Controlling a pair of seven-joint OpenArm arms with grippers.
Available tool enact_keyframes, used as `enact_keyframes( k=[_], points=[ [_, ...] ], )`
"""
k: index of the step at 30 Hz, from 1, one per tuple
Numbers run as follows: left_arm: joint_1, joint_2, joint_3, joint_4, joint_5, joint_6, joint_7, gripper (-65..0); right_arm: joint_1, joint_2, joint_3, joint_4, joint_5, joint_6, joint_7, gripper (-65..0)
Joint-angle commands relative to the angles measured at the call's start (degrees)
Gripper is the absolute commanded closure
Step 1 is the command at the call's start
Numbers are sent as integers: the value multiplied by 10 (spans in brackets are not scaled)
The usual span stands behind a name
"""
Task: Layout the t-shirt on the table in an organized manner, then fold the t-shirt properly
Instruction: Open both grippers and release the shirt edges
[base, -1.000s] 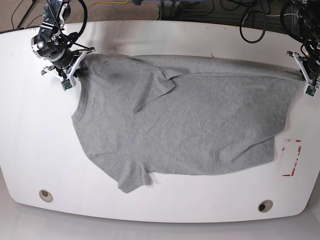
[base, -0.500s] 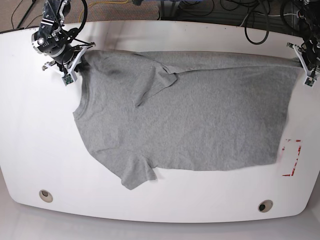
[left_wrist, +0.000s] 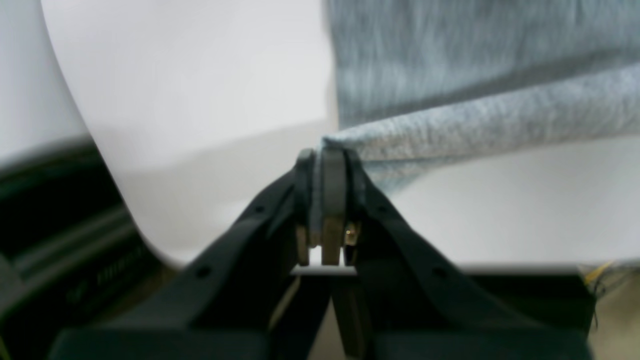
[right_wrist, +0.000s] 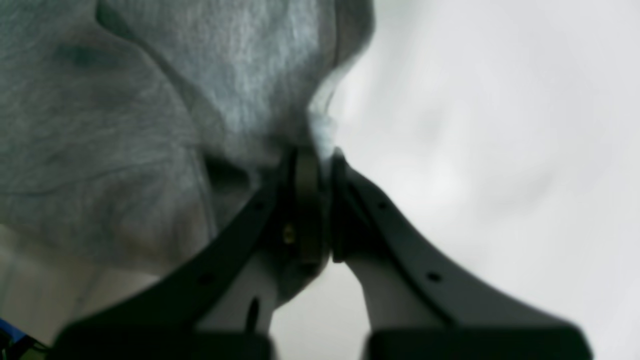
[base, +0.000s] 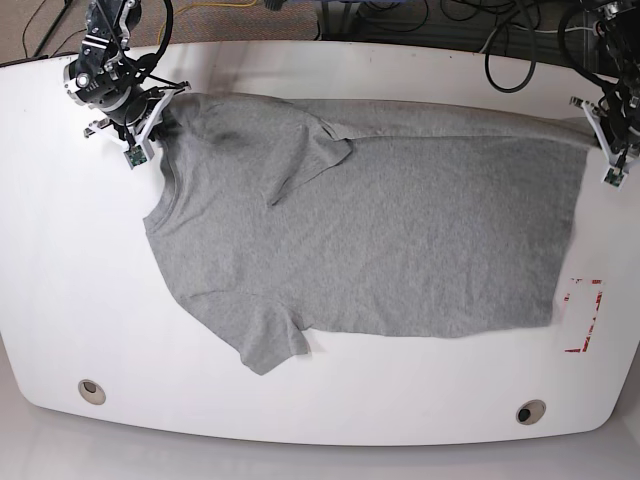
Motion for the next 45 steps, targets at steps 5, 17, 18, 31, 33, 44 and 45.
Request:
enact_keyframes(
  k=[5, 17, 18, 31, 33, 44, 45],
  points=[
    [-39, -33, 32, -10, 1, 3, -4, 0, 3, 8, 4, 10, -1, -5, 6, 0],
    [-111, -64, 65, -115, 1, 3, -5, 0, 4, 8, 4, 10, -1, -5, 6, 0],
    [-116, -67, 66, -123, 1, 3, -5, 0, 4, 8, 4, 10, -1, -5, 6, 0],
    [-146, -81, 104, -163, 1, 3, -9, 0, 6, 9, 4, 10, -1, -5, 6, 0],
    [-146, -81, 108, -164, 1, 3, -16, 0, 6, 10, 4, 10, -1, -5, 6, 0],
    [-146, -81, 137, -188, 1, 3, -50, -212, 6, 13, 4, 10, -1, -5, 6, 0],
    [-147, -81, 137, -191, 1, 3, -51, -237, 6, 13, 4, 10, -1, -5, 6, 0]
  ],
)
